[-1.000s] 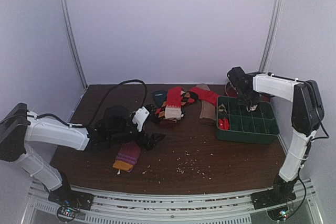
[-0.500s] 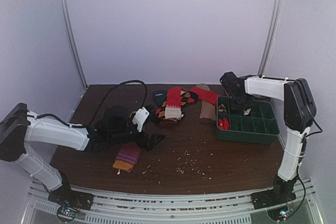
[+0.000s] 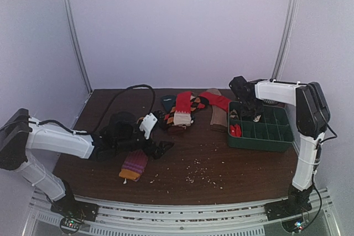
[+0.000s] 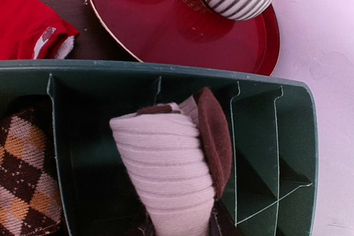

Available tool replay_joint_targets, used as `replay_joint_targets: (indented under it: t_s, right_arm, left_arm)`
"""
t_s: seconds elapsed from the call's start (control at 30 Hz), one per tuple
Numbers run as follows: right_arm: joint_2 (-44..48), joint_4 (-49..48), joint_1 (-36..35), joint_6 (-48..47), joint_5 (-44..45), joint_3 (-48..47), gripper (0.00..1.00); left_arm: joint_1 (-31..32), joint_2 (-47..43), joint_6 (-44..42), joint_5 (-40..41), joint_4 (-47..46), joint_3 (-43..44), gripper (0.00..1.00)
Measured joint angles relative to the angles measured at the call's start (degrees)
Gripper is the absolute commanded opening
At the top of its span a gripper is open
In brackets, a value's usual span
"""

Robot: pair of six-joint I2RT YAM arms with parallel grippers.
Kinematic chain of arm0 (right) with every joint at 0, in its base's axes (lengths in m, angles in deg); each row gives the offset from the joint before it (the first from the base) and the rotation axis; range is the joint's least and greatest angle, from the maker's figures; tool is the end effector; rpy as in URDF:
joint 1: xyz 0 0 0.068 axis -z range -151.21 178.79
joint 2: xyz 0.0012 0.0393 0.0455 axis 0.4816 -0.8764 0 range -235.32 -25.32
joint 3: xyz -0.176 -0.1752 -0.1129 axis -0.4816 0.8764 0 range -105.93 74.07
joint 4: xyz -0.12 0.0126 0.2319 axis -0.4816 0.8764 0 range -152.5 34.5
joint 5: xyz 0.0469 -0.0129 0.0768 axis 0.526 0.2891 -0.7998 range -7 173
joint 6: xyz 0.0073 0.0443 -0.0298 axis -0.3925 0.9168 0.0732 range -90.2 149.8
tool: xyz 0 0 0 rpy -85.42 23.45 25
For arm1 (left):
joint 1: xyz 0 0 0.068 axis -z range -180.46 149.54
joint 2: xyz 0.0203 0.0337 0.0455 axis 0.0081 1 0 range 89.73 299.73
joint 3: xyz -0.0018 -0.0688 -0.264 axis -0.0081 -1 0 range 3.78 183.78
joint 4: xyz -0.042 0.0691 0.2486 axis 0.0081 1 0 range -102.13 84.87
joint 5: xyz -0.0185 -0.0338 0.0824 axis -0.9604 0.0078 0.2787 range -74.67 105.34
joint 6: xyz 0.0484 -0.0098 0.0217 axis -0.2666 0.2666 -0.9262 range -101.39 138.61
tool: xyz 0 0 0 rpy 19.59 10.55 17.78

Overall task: Roll the socks
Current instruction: Move the storage box to the center of the board.

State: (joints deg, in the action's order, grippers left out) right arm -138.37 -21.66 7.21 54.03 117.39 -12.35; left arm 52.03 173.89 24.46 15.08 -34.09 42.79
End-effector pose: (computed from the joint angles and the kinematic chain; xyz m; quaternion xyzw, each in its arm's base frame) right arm 0.3875 0.1317 0.2047 0.0794 0.9353 -0.1945 0.2847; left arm 0.1881 -0.2455 0.2016 0.3316 0.7661 -0.2700 0.4798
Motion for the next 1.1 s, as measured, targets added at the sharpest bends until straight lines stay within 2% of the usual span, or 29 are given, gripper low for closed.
replay_joint_targets:
  t_s: [0.33, 1.1]
  right_arm:
    - [0.0, 0.7, -0.1, 0.0, -2.8, -1.4, 0.00]
    - [2.6, 0.6, -3.5, 0.2, -3.2, -3.1, 0.00]
  left_arm:
    - [0.0, 0.0, 0.0, 0.0, 0.0, 0.0, 0.98]
    - [0.0, 1.1, 0.0, 0.0, 0.0, -0.1, 0.98]
